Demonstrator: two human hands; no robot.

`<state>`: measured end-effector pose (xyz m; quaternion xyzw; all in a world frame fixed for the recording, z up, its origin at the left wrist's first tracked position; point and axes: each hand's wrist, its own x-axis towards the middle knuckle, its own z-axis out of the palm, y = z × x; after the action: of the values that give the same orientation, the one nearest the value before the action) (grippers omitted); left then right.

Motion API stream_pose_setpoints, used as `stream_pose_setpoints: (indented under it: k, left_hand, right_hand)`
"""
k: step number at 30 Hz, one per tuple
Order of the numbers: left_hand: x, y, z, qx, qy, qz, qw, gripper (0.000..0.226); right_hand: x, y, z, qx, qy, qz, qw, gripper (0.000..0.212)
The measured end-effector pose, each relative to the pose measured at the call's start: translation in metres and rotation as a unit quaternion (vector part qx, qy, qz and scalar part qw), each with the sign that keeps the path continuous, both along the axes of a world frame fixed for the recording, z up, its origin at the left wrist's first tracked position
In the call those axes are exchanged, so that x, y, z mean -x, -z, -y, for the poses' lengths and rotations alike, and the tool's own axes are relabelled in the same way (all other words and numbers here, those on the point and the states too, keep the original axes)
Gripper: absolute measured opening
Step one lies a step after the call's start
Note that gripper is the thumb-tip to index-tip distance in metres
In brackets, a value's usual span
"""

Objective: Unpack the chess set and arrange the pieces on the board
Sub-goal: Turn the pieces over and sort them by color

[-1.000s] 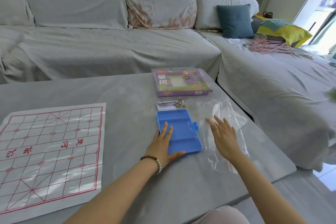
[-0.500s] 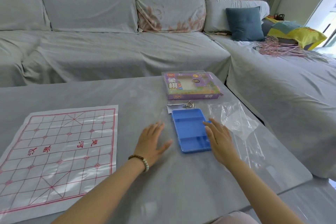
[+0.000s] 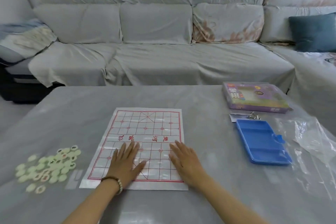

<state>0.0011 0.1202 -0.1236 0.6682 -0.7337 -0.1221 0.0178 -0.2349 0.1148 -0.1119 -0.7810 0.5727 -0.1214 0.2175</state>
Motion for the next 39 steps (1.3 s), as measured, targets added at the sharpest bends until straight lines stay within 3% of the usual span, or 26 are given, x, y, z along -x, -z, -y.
stream_pose_setpoints:
  k: [4, 9, 13, 15, 19, 23, 28, 34, 39]
  left_hand:
    - [-0.001, 0.009, 0.004, 0.017, -0.025, -0.004, 1.000, 0.106]
    - [-0.003, 0.009, 0.014, 0.000, -0.024, 0.002, 1.000, 0.102]
    - [-0.013, -0.002, 0.015, -0.008, -0.023, -0.046, 0.999, 0.073]
    - [-0.036, -0.009, 0.011, 0.036, -0.025, -0.044, 0.998, 0.074]
    - [-0.117, -0.023, -0.012, 0.085, -0.094, -0.033, 0.991, 0.088]
    - [-0.195, -0.020, -0.049, 0.082, -0.159, -0.034, 0.983, 0.091]
    - [-0.219, -0.001, -0.079, 0.072, -0.137, -0.060, 0.986, 0.104]
    - [-0.221, 0.003, -0.055, 0.157, -0.107, -0.109, 0.976, 0.061]
    - [-0.225, 0.005, -0.027, 0.187, -0.114, -0.138, 0.966, 0.054]
  right_hand:
    - [-0.027, 0.013, -0.002, -0.003, 0.014, -0.070, 0.997, 0.124]
    - [-0.031, 0.016, 0.008, 0.010, 0.019, -0.127, 0.992, 0.120]
    - [-0.031, 0.015, 0.007, 0.015, 0.025, -0.134, 0.991, 0.118]
    - [-0.039, 0.009, 0.006, 0.019, 0.000, -0.118, 0.993, 0.109]
    - [-0.096, -0.018, 0.004, -0.005, -0.087, -0.019, 0.996, 0.057]
    - [-0.177, -0.030, 0.000, -0.037, -0.158, 0.095, 0.982, 0.046]
    - [-0.258, -0.021, 0.012, -0.037, -0.214, 0.094, 0.972, 0.042]
    - [-0.290, -0.010, 0.053, 0.029, -0.246, 0.023, 0.969, 0.030]
    - [-0.293, -0.007, 0.066, 0.044, -0.211, 0.073, 0.974, 0.018]
